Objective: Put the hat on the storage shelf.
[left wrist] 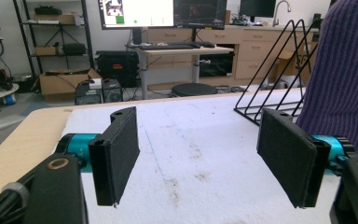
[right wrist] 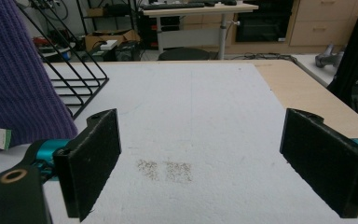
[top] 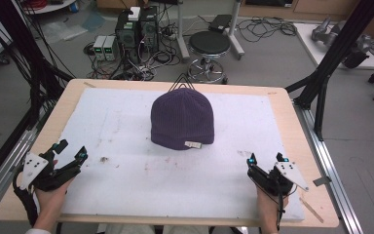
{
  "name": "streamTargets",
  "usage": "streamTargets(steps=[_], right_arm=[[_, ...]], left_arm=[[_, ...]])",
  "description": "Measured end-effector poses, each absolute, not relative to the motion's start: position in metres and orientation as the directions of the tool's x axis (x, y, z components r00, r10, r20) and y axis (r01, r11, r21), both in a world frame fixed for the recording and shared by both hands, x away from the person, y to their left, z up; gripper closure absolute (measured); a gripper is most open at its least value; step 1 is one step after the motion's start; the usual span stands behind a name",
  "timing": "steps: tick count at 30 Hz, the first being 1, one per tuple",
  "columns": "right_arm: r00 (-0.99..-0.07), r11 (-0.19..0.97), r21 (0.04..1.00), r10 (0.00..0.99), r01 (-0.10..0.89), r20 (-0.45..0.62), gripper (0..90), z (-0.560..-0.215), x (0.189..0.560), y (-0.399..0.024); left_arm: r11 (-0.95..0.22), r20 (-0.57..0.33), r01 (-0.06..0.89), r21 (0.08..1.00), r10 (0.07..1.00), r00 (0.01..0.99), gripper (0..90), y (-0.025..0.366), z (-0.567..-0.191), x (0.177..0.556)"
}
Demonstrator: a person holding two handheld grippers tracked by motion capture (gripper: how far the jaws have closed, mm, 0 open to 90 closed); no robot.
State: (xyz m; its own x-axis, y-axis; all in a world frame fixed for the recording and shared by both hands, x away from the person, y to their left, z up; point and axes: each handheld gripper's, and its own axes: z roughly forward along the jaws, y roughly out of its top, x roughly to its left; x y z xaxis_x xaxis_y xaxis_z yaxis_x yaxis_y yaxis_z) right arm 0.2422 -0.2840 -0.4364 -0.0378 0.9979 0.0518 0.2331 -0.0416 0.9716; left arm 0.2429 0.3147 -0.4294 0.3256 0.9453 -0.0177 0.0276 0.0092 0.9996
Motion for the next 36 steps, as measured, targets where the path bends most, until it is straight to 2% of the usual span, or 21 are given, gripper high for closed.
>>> streamTargets(steps=[36], right_arm=[[-0.064, -0.028, 0.964, 0.997, 0.264, 0.047, 11.6, -0.4392, 0.2442, -0.2812]], left_arm=[[-0.032, 0.022, 0.025, 0.999, 0.944, 0.328, 31.2, 0.3102, -0.4318, 0.2421]])
